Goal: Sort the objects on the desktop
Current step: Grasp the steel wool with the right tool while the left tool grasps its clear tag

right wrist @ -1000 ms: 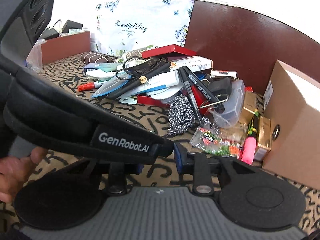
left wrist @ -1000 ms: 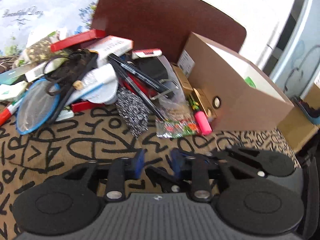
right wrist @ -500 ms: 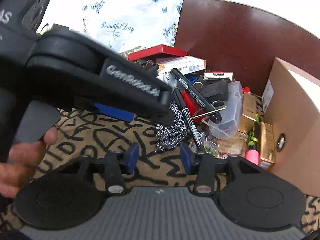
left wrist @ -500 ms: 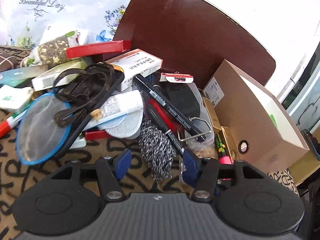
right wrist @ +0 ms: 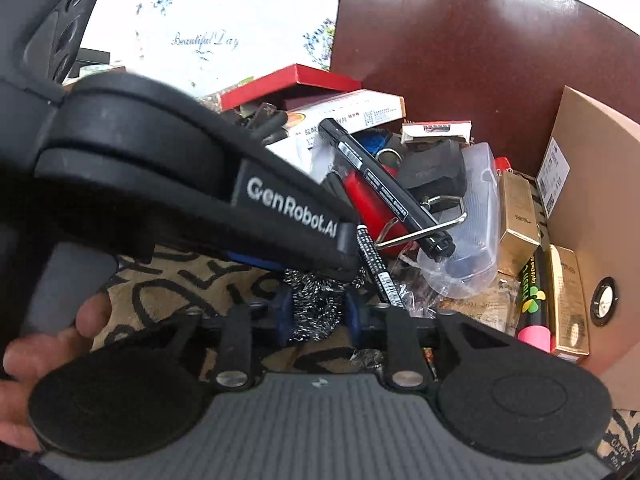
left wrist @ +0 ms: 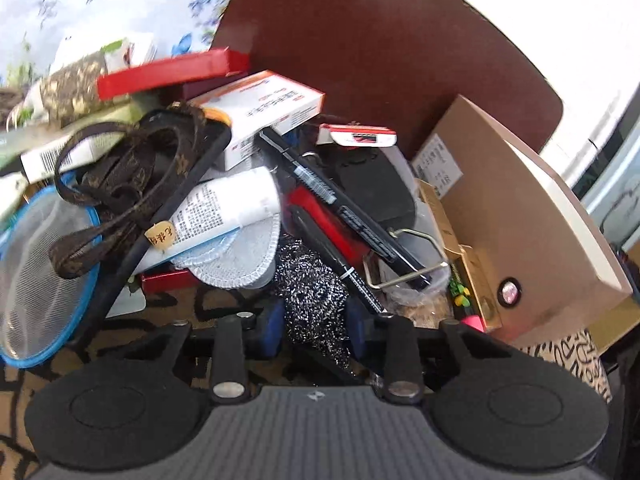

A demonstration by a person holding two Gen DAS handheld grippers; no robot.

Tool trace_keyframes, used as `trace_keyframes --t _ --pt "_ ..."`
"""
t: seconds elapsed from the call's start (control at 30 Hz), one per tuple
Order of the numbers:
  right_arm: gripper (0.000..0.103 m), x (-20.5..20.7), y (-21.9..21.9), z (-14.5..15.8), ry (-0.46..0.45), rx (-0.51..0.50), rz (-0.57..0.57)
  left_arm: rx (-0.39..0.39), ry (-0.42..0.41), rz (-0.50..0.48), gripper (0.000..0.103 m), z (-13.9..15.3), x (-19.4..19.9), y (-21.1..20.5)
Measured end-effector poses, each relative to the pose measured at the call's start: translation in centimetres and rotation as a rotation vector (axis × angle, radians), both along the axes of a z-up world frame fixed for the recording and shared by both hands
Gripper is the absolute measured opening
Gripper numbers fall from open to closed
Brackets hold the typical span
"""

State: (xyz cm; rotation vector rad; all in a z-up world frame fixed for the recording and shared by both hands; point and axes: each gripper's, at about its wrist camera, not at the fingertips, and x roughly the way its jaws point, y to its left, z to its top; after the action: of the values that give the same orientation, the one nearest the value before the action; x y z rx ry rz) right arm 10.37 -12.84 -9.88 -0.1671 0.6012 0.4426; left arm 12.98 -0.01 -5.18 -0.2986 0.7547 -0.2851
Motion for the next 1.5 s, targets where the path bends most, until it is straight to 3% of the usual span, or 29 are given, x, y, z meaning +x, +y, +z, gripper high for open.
trace_keyframes --t 0.47,0.83,0.97,1.07,1.1,1.33,1.5 --pt "0.019 -8.2 -0.8 1.9 0.016 0.002 0.074 0.024 -0.004 -0.054 0.033 1.4 -7.9 -0.5" --pt "0.019 -14.4 -3.2 1.6 0.088 0.018 0.081 0.045 0.061 -0.137 0.035 0.6 -14.0 -1.6" --pt "0.027 -14.8 -3.5 1.3 0.09 0.025 0.071 0.038 0.067 -0.137 0.039 0.8 -14.1 -1.2" --pt "0.046 -14.8 -3.6 1.5 0.061 0.02 0.052 0.033 0.039 -0.111 0.052 1.7 -14.1 -0.3" --pt "0.046 -14.7 -3.6 1.5 0.05 0.015 0.048 0.037 0.025 -0.095 0.056 2.0 -13.9 0.0" --pt "0.047 -13.7 -3.0 1.6 0.051 0.019 0.062 0.054 0.02 -0.04 0.056 2.3 -10.0 0.0" --pt "0.048 -12.9 -2.5 1.3 0.062 0.016 0.068 0.044 0.078 -0.096 0.053 1.0 -7.6 -1.1"
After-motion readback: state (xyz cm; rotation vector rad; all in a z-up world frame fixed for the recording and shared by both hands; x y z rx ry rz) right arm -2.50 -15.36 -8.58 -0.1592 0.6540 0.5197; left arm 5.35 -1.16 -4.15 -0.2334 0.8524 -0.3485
